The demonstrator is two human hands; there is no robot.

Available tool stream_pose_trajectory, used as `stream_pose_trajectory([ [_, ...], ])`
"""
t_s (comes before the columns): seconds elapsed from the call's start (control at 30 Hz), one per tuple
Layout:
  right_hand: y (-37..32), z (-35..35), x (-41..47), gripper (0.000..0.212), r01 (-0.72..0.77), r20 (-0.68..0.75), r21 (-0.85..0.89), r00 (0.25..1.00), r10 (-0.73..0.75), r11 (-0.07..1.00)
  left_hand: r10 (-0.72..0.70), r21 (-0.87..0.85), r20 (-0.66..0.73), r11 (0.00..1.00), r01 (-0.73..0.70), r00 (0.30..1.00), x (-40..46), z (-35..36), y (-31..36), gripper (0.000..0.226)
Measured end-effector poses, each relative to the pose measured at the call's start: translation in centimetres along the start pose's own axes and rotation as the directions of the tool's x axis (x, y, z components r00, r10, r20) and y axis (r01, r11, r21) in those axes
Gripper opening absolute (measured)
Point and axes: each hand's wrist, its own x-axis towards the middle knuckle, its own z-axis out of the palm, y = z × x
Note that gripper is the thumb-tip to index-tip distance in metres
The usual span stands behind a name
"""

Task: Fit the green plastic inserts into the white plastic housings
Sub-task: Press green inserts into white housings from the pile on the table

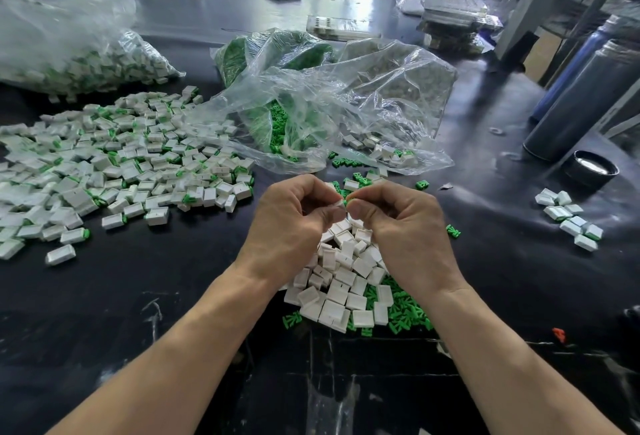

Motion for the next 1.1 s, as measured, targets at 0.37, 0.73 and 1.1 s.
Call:
stream_pose_trajectory([
  [0.37, 0.12, 0.10, -0.19, 0.015, 0.013, 0.014, 0.011, 1.000, -0.013, 1.000, 0.015, 0.029, 0.008, 0.999, -0.015, 1.000, -0.20, -0.12, 0.15, 0.016],
  [0.73, -0.03, 0.25, -0.42, 0.015, 0.022, 0.014, 0.019, 1.000, -0.022, 1.000, 0.035, 0.062, 0.019, 0.997, -0.036, 0.999, -0.09, -0.35, -0.23, 0.024],
  [1.1, -0.21, -0.70, 0.22, 0.015, -0.034, 0.054, 0.099, 0.998, 0.029, 0.994, 0.015, -0.051, 0.038, 0.999, -0.013, 0.999, 0.09, -0.13, 0.41, 0.011],
])
